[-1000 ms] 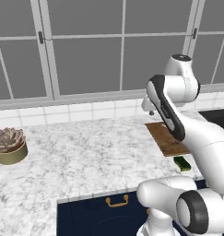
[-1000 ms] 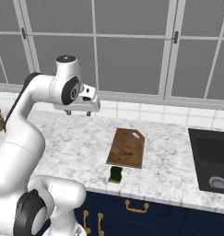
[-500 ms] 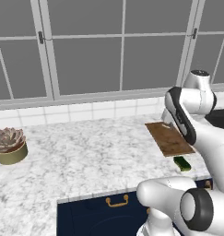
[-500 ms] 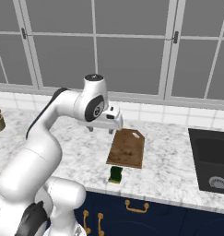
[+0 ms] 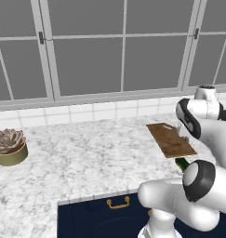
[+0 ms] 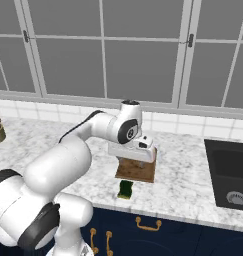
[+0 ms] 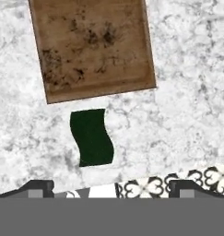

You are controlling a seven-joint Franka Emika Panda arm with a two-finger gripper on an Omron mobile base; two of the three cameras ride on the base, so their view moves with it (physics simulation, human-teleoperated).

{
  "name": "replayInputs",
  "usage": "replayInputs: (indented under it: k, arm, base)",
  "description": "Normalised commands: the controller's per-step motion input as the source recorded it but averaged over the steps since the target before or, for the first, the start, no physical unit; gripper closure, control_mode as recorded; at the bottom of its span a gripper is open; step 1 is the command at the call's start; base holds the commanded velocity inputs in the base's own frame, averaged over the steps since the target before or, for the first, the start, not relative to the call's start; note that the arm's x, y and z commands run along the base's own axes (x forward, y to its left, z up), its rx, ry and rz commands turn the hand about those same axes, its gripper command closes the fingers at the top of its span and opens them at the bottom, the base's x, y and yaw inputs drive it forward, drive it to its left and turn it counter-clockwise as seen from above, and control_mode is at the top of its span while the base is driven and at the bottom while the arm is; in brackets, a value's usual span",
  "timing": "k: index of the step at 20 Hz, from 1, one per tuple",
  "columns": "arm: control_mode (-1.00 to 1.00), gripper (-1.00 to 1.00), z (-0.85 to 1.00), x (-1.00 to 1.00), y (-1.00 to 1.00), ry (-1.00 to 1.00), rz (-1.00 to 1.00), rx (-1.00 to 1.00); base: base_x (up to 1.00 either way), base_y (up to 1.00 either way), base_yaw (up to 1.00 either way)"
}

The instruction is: Pick up the sponge from the counter and clean the cutting board by briefly scrubbing or pressing down on the cutting board. Once finished, release the sponge.

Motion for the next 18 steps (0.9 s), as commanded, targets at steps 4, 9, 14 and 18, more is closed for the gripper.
replayInputs:
  k: [4, 9, 14, 18]
  arm:
    - [-1.00, -1.00, -0.62, 0.00, -0.03, 0.03, 0.00, -0.01]
    - [-1.00, -1.00, -0.66, 0.00, 0.36, 0.00, 0.05, -0.05]
    - [-1.00, -1.00, -0.59, 0.00, 0.19, 0.00, 0.10, -0.06]
    - [-1.00, -1.00, -0.50, 0.00, 0.00, 0.01, 0.12, 0.00]
  base:
    - [0.00, 0.00, 0.00]
    - [0.00, 0.00, 0.00]
    - [0.00, 0.00, 0.00]
    - [0.00, 0.00, 0.00]
